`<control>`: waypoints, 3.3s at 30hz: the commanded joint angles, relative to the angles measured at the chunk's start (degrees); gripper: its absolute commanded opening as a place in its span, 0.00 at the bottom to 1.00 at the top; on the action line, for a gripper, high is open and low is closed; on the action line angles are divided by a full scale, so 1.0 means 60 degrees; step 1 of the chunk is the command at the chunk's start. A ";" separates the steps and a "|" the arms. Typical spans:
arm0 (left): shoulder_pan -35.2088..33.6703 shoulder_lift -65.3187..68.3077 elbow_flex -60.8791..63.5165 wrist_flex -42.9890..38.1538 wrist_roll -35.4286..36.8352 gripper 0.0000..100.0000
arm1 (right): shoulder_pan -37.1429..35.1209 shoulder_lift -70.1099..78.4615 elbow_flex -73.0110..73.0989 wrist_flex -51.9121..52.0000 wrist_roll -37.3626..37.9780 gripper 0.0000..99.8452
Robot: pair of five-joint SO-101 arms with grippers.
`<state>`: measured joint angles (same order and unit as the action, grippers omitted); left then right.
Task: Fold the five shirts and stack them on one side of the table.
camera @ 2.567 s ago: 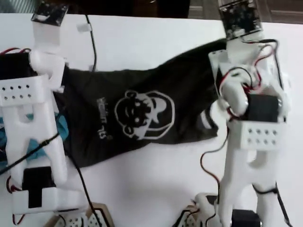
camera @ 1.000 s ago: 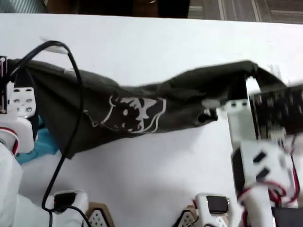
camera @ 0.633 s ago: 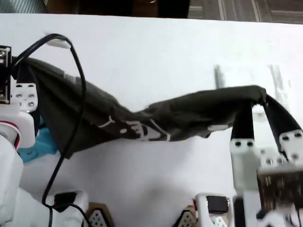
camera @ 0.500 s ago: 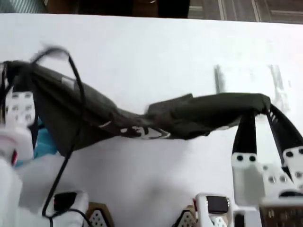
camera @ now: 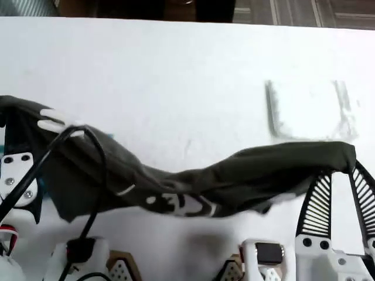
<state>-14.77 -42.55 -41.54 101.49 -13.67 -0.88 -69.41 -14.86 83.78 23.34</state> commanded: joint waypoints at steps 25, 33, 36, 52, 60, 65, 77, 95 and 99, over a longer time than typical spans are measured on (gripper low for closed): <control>0.1114 0.8044 -0.0388 -0.3414 0.0029 0.03 | 0.0403 0.7582 0.2286 -0.6103 -0.0029 0.02; 0.1143 0.8234 -0.1619 -0.3575 -0.0205 0.03 | 0.0608 0.9663 -0.0425 -0.4842 -0.0029 0.02; 0.1070 0.8733 -0.1443 -0.3590 -0.0410 0.03 | 0.0564 1.0000 -0.0454 -0.4755 -0.0044 0.02; 0.0879 1.1399 -0.1443 -0.3267 -0.0645 0.03 | 0.0652 1.1465 0.0190 -0.3963 0.0015 0.02; 0.0894 1.2234 -0.1443 -0.1553 -0.1700 0.03 | 0.0711 1.2154 0.1114 -0.2821 0.0029 0.02; 0.0879 1.2366 -0.1443 -0.0249 -0.2271 0.03 | 0.0667 1.2183 0.1451 -0.2029 0.0044 0.02; 0.0821 1.0476 0.1414 0.0161 -0.2344 0.03 | 0.0755 1.1509 0.1524 0.0608 0.1319 0.02; -0.0440 0.6095 0.9429 -0.1934 -0.4059 0.03 | 0.1868 0.3538 1.1179 -0.1971 0.3136 0.02; -0.0777 0.6081 1.0352 -0.2227 -0.4396 0.03 | 0.2234 0.3480 1.1766 -0.1985 0.3487 0.02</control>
<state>-17.76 -3.16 18.24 89.63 -38.81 10.81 -46.37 54.68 72.79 42.77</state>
